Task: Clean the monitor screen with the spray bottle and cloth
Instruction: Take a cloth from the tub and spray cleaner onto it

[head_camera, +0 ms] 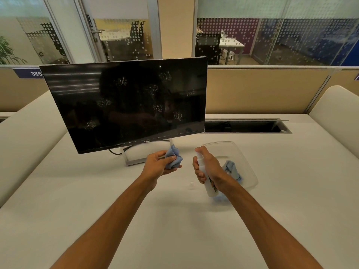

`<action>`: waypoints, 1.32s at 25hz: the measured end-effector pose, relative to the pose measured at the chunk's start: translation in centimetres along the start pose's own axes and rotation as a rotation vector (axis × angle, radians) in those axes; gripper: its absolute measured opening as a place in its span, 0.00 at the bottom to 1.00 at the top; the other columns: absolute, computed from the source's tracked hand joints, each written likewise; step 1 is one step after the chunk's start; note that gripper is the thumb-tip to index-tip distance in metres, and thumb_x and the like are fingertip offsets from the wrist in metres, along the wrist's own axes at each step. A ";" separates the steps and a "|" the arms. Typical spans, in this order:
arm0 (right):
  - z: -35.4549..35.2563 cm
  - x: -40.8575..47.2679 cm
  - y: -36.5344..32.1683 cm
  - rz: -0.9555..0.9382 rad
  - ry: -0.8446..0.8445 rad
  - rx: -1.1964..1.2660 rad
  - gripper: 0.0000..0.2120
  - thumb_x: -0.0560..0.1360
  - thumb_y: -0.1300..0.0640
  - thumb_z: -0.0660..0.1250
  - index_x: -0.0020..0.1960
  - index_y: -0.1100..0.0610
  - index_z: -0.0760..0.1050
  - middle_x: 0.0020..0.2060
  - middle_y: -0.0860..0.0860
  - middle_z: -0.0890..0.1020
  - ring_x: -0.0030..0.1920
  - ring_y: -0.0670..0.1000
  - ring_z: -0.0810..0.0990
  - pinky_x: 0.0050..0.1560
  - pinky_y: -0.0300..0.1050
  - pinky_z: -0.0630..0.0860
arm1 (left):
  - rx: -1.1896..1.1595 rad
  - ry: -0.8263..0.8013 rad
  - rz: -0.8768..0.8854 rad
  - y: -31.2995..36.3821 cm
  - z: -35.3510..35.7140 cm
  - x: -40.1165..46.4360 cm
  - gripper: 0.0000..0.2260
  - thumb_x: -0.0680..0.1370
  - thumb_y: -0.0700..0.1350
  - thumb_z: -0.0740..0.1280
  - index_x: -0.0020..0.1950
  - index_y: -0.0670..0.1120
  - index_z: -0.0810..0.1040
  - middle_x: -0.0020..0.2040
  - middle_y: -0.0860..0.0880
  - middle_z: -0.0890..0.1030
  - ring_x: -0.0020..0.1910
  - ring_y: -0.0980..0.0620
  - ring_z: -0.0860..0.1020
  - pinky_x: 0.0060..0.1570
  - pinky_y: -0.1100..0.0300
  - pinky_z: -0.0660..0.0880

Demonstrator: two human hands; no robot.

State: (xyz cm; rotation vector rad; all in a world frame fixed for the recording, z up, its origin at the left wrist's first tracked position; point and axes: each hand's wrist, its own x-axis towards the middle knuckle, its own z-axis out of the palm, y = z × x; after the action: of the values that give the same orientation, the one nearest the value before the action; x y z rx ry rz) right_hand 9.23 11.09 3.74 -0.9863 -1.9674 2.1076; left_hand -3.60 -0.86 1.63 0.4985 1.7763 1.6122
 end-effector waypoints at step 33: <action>0.3 2.3 1.3 -0.308 0.519 -0.528 0.22 0.79 0.42 0.54 0.30 0.52 0.65 0.30 0.50 0.72 0.34 0.48 0.72 0.44 0.47 0.74 | 0.072 -0.025 -0.033 -0.8 -0.2 0.1 0.09 0.78 0.46 0.65 0.54 0.44 0.80 0.52 0.44 0.83 0.48 0.46 0.83 0.49 0.61 0.79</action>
State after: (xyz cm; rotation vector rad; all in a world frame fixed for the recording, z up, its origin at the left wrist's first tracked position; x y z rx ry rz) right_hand 7.71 11.71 1.59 -1.0681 -2.2263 1.0511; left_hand -3.70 -1.07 0.85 0.5182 1.8197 1.5171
